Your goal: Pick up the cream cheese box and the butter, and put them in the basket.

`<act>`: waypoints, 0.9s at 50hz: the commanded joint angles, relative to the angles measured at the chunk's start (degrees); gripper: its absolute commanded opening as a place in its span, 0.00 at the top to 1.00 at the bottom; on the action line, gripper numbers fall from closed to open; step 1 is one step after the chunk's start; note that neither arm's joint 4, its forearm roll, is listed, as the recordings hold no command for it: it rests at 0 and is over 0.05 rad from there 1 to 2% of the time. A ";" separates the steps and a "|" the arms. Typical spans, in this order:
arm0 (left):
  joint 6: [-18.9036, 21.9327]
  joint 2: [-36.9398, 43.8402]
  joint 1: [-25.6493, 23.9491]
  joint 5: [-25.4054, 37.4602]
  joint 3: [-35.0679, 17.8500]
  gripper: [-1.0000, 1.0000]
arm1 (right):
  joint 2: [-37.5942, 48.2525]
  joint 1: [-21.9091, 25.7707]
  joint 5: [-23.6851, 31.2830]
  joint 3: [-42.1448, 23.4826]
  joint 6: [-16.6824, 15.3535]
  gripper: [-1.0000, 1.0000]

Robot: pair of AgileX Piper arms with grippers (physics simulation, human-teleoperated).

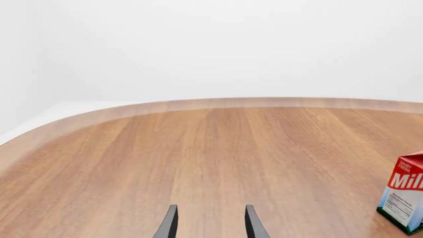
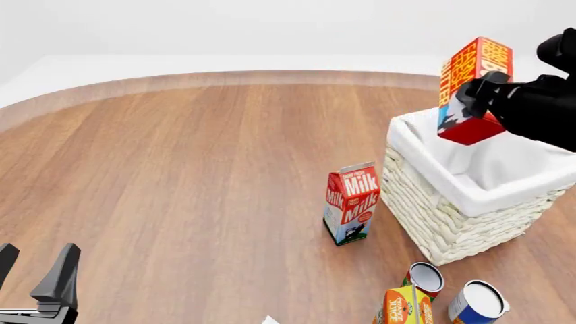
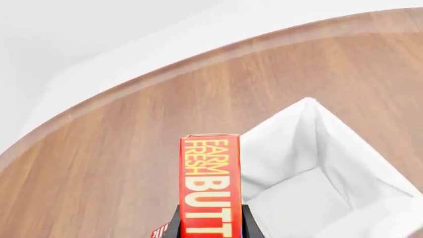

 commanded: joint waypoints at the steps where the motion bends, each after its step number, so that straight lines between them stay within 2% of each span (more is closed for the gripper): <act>1: 0.00 0.00 0.00 0.00 0.00 0.00 | -0.05 -2.04 -1.76 0.46 0.72 1.00; 23: 0.00 0.00 0.00 0.00 0.00 0.00 | 0.03 -4.73 -3.88 3.97 2.07 1.00; 45: 0.00 0.00 0.00 0.00 0.00 0.00 | 3.02 -7.22 -7.30 6.25 1.29 1.00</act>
